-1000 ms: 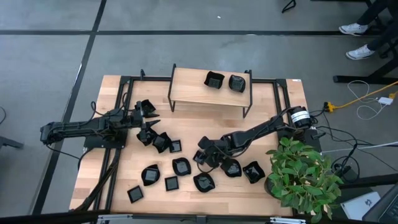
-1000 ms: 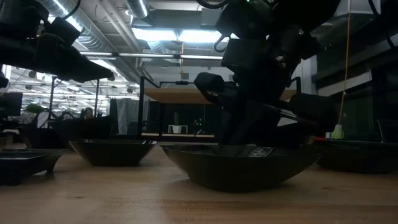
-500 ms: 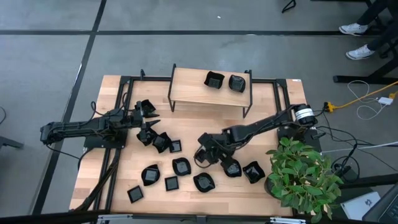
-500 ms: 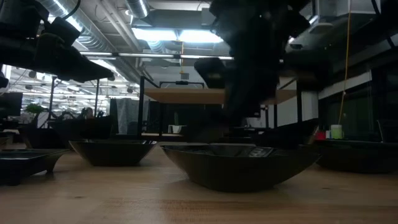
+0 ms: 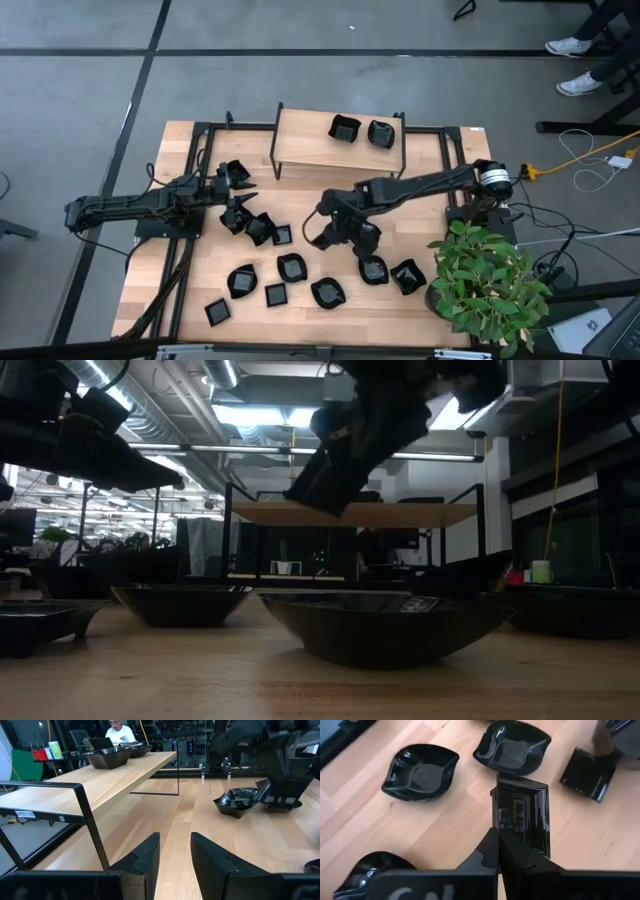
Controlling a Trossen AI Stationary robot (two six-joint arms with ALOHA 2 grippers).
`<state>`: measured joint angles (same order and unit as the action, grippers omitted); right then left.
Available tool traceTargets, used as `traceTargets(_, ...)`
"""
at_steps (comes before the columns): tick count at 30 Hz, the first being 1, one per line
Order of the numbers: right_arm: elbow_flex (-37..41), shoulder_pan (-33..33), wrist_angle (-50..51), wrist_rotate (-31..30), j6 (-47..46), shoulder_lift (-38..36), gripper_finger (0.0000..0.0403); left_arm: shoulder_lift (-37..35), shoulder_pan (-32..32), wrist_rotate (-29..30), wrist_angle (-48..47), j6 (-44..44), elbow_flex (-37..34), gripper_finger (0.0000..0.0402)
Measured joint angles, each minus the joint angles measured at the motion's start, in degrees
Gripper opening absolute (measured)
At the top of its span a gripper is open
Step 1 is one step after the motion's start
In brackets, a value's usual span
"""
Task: Pick & Place Mini shaped plates
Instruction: Put the square plate on the shelf
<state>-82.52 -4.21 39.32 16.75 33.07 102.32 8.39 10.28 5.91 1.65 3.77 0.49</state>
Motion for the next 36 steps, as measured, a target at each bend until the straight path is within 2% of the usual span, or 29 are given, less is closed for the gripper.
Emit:
traceTargets(9,-10.3,1.9,14.4,0.1,-0.9,0.0,0.0005,0.0,0.0,0.0,0.0,0.0,0.0,0.0104)
traceTargets(16,-16.1,5.8,16.7,0.0,-0.5,0.0,0.0005,0.0,0.0,0.0,0.0,0.0,0.0,0.0104)
traceTargets(36,-17.6,22.1,-5.4,-0.2,-0.8,0.2,0.0006,0.0,0.0,0.0,0.0,0.0,0.0,0.0104)
